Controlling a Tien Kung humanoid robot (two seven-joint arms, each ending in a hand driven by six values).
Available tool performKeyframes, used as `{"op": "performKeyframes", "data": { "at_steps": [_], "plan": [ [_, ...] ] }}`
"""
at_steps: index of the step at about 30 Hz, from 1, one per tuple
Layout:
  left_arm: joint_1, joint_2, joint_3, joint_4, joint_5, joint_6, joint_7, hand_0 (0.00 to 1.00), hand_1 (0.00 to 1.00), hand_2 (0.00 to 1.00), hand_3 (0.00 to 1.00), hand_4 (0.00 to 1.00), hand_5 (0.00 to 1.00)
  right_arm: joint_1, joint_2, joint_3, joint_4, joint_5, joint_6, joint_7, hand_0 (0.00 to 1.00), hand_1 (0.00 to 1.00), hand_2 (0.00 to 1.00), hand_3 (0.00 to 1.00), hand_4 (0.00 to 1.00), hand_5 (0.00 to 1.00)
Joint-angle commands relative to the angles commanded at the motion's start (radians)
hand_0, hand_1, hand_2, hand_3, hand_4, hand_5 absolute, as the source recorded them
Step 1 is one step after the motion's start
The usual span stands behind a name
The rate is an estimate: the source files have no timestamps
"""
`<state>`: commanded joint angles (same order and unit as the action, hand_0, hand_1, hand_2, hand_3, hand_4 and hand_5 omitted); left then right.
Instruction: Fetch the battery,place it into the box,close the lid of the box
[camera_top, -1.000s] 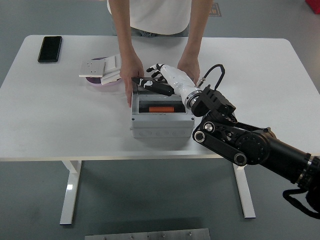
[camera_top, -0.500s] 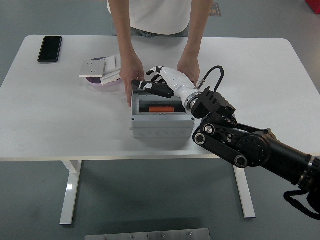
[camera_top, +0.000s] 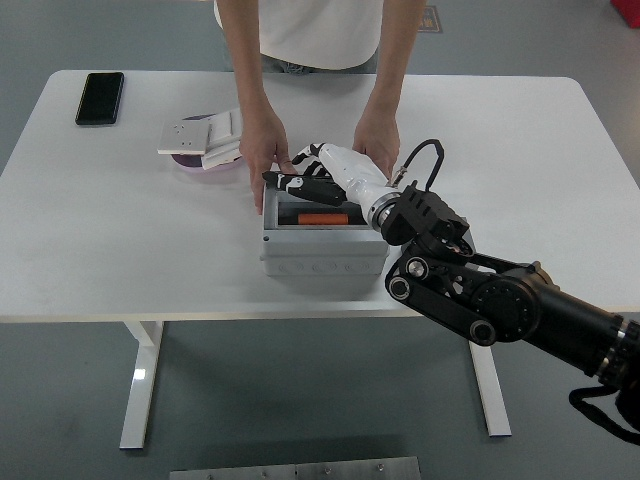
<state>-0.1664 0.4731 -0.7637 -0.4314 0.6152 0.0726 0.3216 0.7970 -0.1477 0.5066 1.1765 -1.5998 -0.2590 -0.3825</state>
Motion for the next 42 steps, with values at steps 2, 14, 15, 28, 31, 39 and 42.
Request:
{"op": "performKeyframes", "data": {
  "at_steps": [2,14,15,28,31,39,42],
  "plan": [
    [0.001,0.0,0.0,0.0,-0.001,0.0,0.0,0.617,0.74,0.587,0.495,0.329,0.002,-0.001,0.0,-0.001,0.001,-0.002,0.001,-0.001,0.615,0.633,0.638,0.747,0.977,0.998],
    [0.007,-0.002,0.002,0.0,-0.005,0.001,-0.001,0.618,0.74,0.587,0.494,0.329,0.002,-0.017,0.009,-0.02,-0.004,0.0,0.007,-0.007,0.605,0.627,0.637,0.739,0.977,0.998],
    [0.008,-0.001,0.001,0.0,-0.005,0.001,-0.001,0.619,0.739,0.586,0.494,0.333,0.002,-0.019,0.009,-0.023,-0.005,0.001,0.008,-0.007,0.605,0.626,0.631,0.739,0.975,0.998],
    [0.007,0.0,-0.004,0.0,0.004,-0.003,0.005,0.619,0.739,0.586,0.493,0.335,0.002,-0.019,-0.007,0.006,0.005,-0.024,0.016,-0.023,0.601,0.622,0.63,0.736,0.976,0.998],
    [0.007,-0.001,-0.004,0.0,0.004,-0.003,0.006,0.619,0.739,0.586,0.493,0.335,0.002,-0.026,-0.02,0.044,0.014,-0.047,0.026,-0.034,0.601,0.622,0.63,0.736,0.976,0.998],
    [0.009,-0.003,0.001,-0.001,-0.004,-0.002,0.003,0.619,0.74,0.583,0.494,0.336,0.002,-0.067,-0.082,0.186,0.049,-0.055,0.005,-0.011,0.602,0.62,0.623,0.726,0.969,0.998],
    [0.01,-0.004,0.005,-0.001,-0.01,-0.001,0.001,0.619,0.74,0.583,0.494,0.336,0.002,-0.097,-0.104,0.249,0.066,-0.047,-0.018,0.019,0.602,0.62,0.623,0.726,0.969,0.998]
  ]
}}
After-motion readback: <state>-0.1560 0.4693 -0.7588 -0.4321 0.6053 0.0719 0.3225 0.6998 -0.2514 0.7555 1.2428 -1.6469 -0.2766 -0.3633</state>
